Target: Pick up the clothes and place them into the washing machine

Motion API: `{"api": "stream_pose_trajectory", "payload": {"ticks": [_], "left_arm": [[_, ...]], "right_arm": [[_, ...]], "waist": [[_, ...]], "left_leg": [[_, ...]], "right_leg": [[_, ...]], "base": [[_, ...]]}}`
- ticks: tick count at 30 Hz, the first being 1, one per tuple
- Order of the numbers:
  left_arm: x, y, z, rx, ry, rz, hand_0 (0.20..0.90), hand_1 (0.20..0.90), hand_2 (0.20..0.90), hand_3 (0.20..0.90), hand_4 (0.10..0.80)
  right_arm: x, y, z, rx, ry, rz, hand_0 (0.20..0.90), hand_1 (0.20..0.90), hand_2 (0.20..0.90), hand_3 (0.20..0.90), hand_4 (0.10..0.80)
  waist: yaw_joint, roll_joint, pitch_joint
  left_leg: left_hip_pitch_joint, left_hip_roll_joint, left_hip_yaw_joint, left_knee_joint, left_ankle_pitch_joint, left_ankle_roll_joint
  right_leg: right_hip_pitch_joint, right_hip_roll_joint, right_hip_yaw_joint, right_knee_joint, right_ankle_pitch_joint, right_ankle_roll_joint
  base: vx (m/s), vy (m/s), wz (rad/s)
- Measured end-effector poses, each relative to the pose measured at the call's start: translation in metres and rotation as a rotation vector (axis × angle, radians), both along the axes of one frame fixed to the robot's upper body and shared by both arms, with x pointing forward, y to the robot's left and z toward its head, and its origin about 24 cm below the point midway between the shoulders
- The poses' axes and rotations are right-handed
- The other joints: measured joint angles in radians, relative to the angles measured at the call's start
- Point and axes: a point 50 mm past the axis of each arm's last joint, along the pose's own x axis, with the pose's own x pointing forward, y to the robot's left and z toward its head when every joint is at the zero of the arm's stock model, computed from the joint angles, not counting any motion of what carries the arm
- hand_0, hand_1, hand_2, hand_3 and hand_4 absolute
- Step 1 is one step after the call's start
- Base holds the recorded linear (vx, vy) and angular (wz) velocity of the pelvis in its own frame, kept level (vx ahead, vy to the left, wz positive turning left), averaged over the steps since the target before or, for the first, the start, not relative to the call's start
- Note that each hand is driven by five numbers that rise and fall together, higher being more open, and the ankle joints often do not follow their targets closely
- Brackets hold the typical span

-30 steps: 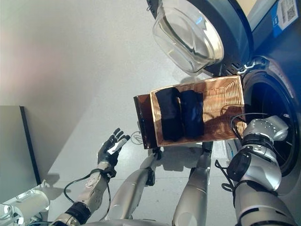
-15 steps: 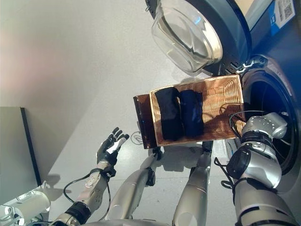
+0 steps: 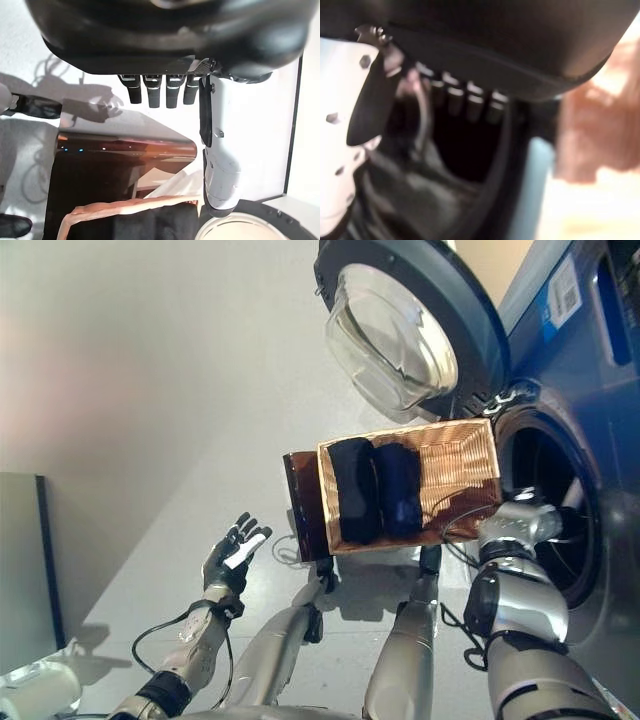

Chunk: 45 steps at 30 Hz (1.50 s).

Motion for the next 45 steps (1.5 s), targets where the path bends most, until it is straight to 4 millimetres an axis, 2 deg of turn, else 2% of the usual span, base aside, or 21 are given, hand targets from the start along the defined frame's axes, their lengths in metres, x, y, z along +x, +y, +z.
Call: {"api": "stream_pose_trajectory", "payload": {"ticks": [3, 5, 8, 11, 16, 19, 21, 24, 32, 43, 45], "left_arm": [[-0.007, 0.010, -0.004, 0.010, 0.017, 0.026, 0.900, 0.900, 0.900, 0.900, 0.800], [-0.009, 0.017, -0.005, 0.019, 0.025, 0.054, 0.900, 0.900, 0.900, 0.900, 0.800], [-0.008, 0.027, -0.004, 0.036, 0.027, 0.102, 0.900, 0.900, 0.900, 0.900, 0.800], [-0.006, 0.031, -0.002, 0.048, 0.018, 0.123, 0.900, 0.900, 0.900, 0.900, 0.800], [-0.009, 0.031, -0.006, 0.076, 0.041, 0.120, 0.900, 0.900, 0.900, 0.900, 0.800], [-0.008, 0.034, -0.005, 0.088, 0.038, 0.124, 0.900, 0.900, 0.900, 0.900, 0.800], [-0.009, 0.033, -0.005, 0.090, 0.041, 0.125, 0.900, 0.900, 0.900, 0.900, 0.800], [-0.005, 0.032, -0.002, 0.103, 0.023, 0.108, 0.900, 0.900, 0.900, 0.900, 0.800], [-0.005, 0.032, -0.002, 0.110, 0.023, 0.096, 0.900, 0.900, 0.900, 0.900, 0.800], [0.000, 0.035, 0.004, 0.132, 0.001, 0.078, 0.900, 0.900, 0.900, 0.900, 0.800], [0.002, 0.037, 0.008, 0.139, -0.013, 0.071, 0.900, 0.900, 0.900, 0.900, 0.800]], "right_arm": [[-0.004, 0.021, -0.024, -0.090, 0.127, 0.165, 0.900, 0.900, 0.900, 0.900, 0.800], [-0.004, 0.033, -0.031, -0.184, 0.198, 0.270, 0.900, 0.900, 0.900, 0.900, 0.800], [0.001, 0.059, -0.037, -0.364, 0.280, 0.461, 0.900, 0.900, 0.900, 0.900, 0.800], [0.008, 0.082, -0.038, -0.435, 0.291, 0.560, 0.900, 0.900, 0.900, 0.900, 0.800], [0.009, 0.104, -0.045, -0.580, 0.383, 0.718, 0.900, 0.900, 0.900, 0.900, 0.800], [0.010, 0.115, -0.047, -0.725, 0.444, 0.827, 0.900, 0.900, 0.900, 0.900, 0.800], [0.011, 0.118, -0.047, -0.790, 0.479, 0.870, 0.900, 0.900, 0.900, 0.900, 0.800], [0.008, 0.113, -0.056, -0.946, 0.664, 0.960, 0.900, 0.900, 0.900, 0.900, 0.800], [0.000, 0.098, -0.070, -1.103, 1.000, 1.041, 0.900, 0.900, 0.900, 0.900, 0.800], [0.009, 0.095, -0.059, -1.096, 1.023, 1.014, 0.900, 0.900, 0.900, 0.900, 0.800], [0.014, 0.095, -0.053, -1.098, 1.018, 1.002, 0.900, 0.900, 0.900, 0.900, 0.800]], "waist": [[0.001, -0.027, -0.012], [0.004, -0.037, -0.012], [0.001, -0.046, -0.011], [0.002, -0.056, -0.015], [0.005, -0.075, -0.017], [0.009, -0.093, -0.021], [0.015, -0.096, -0.023], [0.039, -0.096, -0.023], [0.089, -0.096, -0.023], [0.144, -0.104, -0.006], [0.146, -0.102, 0.004]], "left_leg": [[0.003, 0.005, -0.009, 0.005, 0.003, 0.002], [0.017, 0.010, -0.011, 0.007, 0.001, -0.001], [0.044, 0.019, -0.014, 0.007, -0.003, -0.006], [0.051, 0.030, -0.017, 0.009, -0.007, -0.013], [0.081, 0.035, -0.020, 0.005, -0.006, -0.014], [0.085, 0.039, -0.020, 0.006, -0.007, -0.015], [0.085, 0.040, -0.021, 0.006, -0.007, -0.015], [0.081, 0.041, -0.030, 0.008, -0.006, -0.017], [0.073, 0.042, -0.064, 0.010, -0.002, -0.021], [0.037, 0.042, -0.111, 0.016, 0.004, -0.034], [0.010, 0.042, -0.124, 0.033, 0.003, -0.035]], "right_leg": [[0.016, 0.006, -0.008, -0.006, 0.000, -0.002], [0.037, 0.011, -0.014, -0.017, 0.002, -0.005], [0.069, 0.019, -0.022, -0.022, 0.002, -0.005], [0.087, 0.030, -0.032, -0.035, 0.003, -0.015], [0.126, 0.034, -0.042, -0.048, 0.005, -0.013], [0.137, 0.037, -0.052, -0.053, 0.003, -0.015], [0.137, 0.037, -0.053, -0.053, 0.003, -0.015], [0.138, 0.039, -0.060, -0.052, 0.003, -0.016], [0.155, 0.039, -0.095, -0.053, -0.003, -0.025], [0.154, 0.042, -0.145, -0.054, -0.012, -0.032], [0.151, 0.042, -0.170, -0.054, -0.015, -0.033]], "base": [[0.030, -0.056, 0.06], [0.041, -0.051, 0.03], [0.006, -0.019, -0.02], [0.041, -0.043, 0.00], [0.011, -0.018, 0.03], [0.002, -0.014, 0.05], [0.000, 0.000, 0.00], [-0.013, -0.003, 0.05], [-0.016, 0.007, 0.12], [-0.015, 0.004, 0.13], [-0.027, 0.009, 0.26]]}}
